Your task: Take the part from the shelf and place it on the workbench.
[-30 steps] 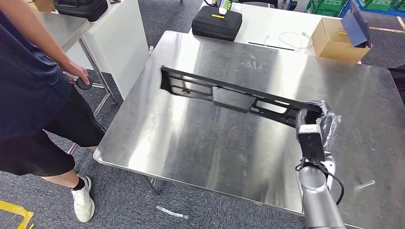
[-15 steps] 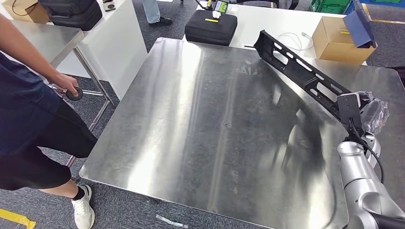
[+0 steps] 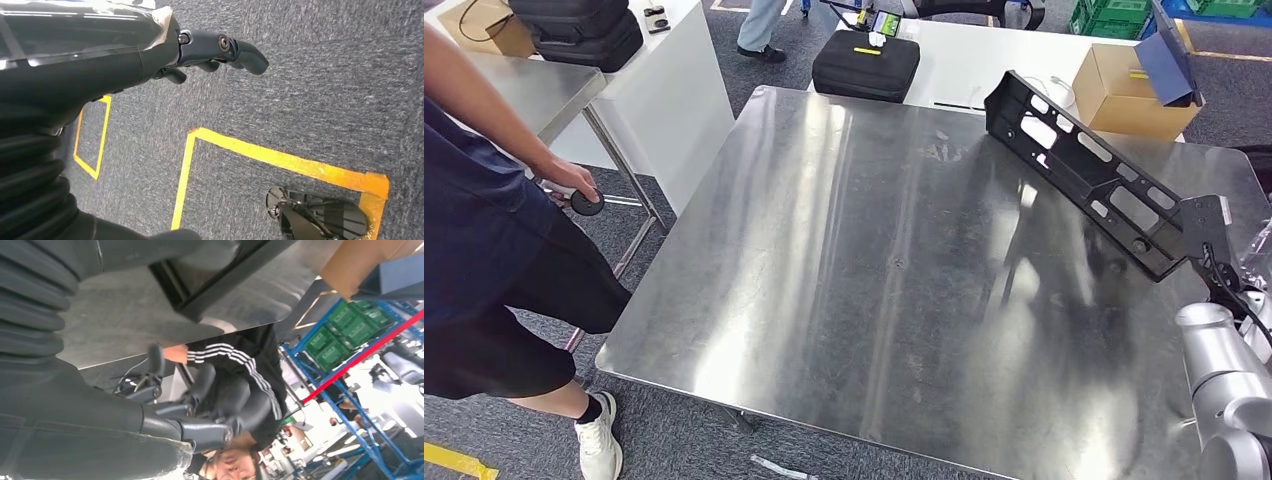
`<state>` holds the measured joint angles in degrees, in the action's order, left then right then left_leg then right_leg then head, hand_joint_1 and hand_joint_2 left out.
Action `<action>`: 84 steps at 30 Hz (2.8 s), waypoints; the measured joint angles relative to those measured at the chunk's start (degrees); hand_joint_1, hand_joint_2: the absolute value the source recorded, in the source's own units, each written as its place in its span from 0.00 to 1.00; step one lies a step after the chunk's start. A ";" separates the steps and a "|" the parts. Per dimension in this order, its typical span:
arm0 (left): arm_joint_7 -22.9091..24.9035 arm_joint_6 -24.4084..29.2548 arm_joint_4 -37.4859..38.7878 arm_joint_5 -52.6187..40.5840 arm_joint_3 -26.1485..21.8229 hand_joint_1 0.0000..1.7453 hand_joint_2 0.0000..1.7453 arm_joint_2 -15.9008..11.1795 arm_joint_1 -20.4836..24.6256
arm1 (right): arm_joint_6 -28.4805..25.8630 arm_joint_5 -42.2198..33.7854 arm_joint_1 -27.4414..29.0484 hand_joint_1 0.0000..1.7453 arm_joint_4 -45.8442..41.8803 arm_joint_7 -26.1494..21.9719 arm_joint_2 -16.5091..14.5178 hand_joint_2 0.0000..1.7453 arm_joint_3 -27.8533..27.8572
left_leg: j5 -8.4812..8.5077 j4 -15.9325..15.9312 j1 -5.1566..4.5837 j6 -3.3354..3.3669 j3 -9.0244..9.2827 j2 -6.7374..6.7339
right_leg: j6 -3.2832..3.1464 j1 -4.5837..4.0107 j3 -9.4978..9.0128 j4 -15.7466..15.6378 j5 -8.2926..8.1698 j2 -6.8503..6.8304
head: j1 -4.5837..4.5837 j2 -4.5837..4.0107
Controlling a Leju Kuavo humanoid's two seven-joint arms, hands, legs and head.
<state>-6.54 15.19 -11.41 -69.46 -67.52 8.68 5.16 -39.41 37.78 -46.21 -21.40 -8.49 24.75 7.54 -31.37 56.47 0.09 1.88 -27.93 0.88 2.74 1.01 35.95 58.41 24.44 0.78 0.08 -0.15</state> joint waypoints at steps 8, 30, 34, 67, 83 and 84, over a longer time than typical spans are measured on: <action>0.40 0.49 0.00 0.08 0.22 0.00 0.00 0.26 0.02 | -0.07 1.04 -0.02 0.00 1.18 -1.13 -0.62 0.00 -0.02 | -0.01 0.03 -0.15 0.00 0.12 -0.03 | 0.01 0.15 -0.12 0.00 0.00 0.02 | -0.01 0.00; -0.22 -0.52 0.08 -1.55 1.24 0.00 0.00 0.79 0.02 | 13.81 1.92 0.99 0.00 0.40 -6.00 0.81 0.00 -0.30 | 0.19 -0.44 -0.13 0.03 0.13 0.04 | 0.06 0.12 -0.04 -0.51 0.03 -0.02 | -0.03 0.00; 0.02 -1.44 0.09 -1.79 1.63 0.00 0.00 0.72 0.04 | 22.25 2.22 1.28 0.00 -0.47 -5.10 4.05 0.00 -1.01 | 0.00 -0.53 -0.11 0.02 0.03 0.01 | 0.03 0.12 -0.01 -0.53 0.06 -0.01 | -0.01 0.00; -0.89 -2.56 0.09 0.85 1.07 0.00 0.00 0.52 0.33 | 62.25 -52.58 32.51 0.00 -57.29 -12.24 0.00 0.00 1.37 | -0.34 0.15 -0.47 0.49 0.43 0.18 | 0.18 0.49 -0.80 -0.67 -0.06 -0.18 | -0.03 0.00; 0.34 -2.21 0.05 1.17 0.73 0.00 0.00 0.49 0.59 | 51.91 -40.10 41.61 0.00 -83.37 -20.97 -4.76 0.00 -8.68 | 0.11 0.16 1.49 -1.28 0.47 -0.47 | 4.30 2.10 -1.77 0.92 1.11 -0.51 | 0.67 0.00; 0.35 -2.19 0.05 1.14 0.73 0.00 0.00 0.44 0.61 | 51.24 -39.48 42.06 0.00 -84.46 -21.19 -5.17 0.00 -9.48 | -0.08 0.54 1.35 -1.65 0.08 -0.36 | 3.62 1.98 -1.55 1.50 1.39 -0.20 | 0.65 0.00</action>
<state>-6.18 12.99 -11.36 -68.32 -66.79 9.12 5.77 11.83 -1.70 -4.15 -105.86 -29.68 19.58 -1.93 -31.44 57.01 1.44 0.22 -27.85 0.52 6.36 2.99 34.40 59.90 25.83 0.58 0.73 -0.15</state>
